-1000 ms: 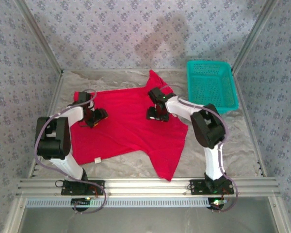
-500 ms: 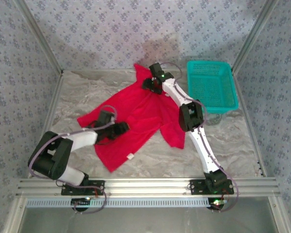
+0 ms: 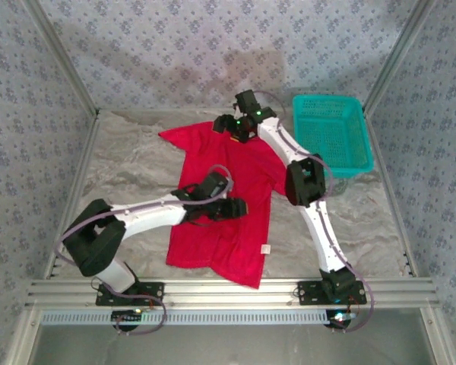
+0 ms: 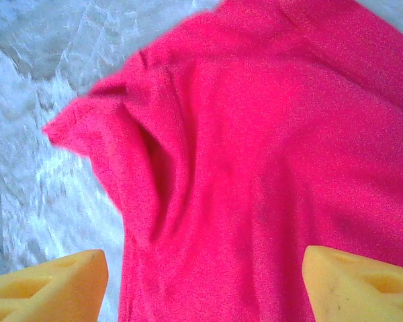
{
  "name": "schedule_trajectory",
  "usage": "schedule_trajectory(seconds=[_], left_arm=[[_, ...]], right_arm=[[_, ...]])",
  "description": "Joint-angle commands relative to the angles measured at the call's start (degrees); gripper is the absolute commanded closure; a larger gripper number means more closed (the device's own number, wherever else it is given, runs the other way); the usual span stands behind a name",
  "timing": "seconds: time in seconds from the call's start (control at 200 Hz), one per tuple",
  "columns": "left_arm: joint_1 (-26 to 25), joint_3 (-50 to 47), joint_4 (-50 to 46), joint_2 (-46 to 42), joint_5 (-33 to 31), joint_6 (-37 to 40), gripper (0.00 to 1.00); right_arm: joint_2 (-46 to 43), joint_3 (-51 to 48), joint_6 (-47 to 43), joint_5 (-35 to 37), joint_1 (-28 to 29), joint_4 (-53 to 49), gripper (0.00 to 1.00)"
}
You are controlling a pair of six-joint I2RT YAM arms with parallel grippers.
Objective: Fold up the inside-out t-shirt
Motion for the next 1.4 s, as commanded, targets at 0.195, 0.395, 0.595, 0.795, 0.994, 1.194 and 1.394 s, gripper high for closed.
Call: schedule_trajectory(seconds=[0.195,0.395,0.595,0.795,0.994,1.194,1.394], left_arm=[[18.2,7.8,-6.9,4.7,3.2,8.5,0.49],[22.9,13.6,-5.8,15.2,6.7,8.9,0.52],[30.7,14.6,-5.7,21.5,5.6,10.4,0.54],[37.4,16.7,-6.8,25.0,3.1,12.2,0.58],[39.0,13.9,-7.6,18.8,-0.1,11.9,0.6],[37.2,4.2,-8.7,1.1,-5.4,10.4,0.58],[35.1,-2.7,-12.9,-11.0,-6.3,10.8,0.57]], right_arm=[[-22.6,-33.3,-5.3,11.5,1.6,-2.4,0.28],[-19.9,-38.6,-4.9,14.0,2.7,-2.0,0.29],[-7.7,-26.5,-5.7,16.1,0.8,-4.6,0.28],[12.2,5.8,-11.1,16.4,-1.9,-13.2,0.27],[14.0,19.2,-14.0,12.0,-2.8,-15.3,0.26],[-12.5,-11.8,-18.6,18.2,2.5,-13.1,0.27],[-40.5,-53.0,-15.9,23.3,12.5,-1.6,0.61]])
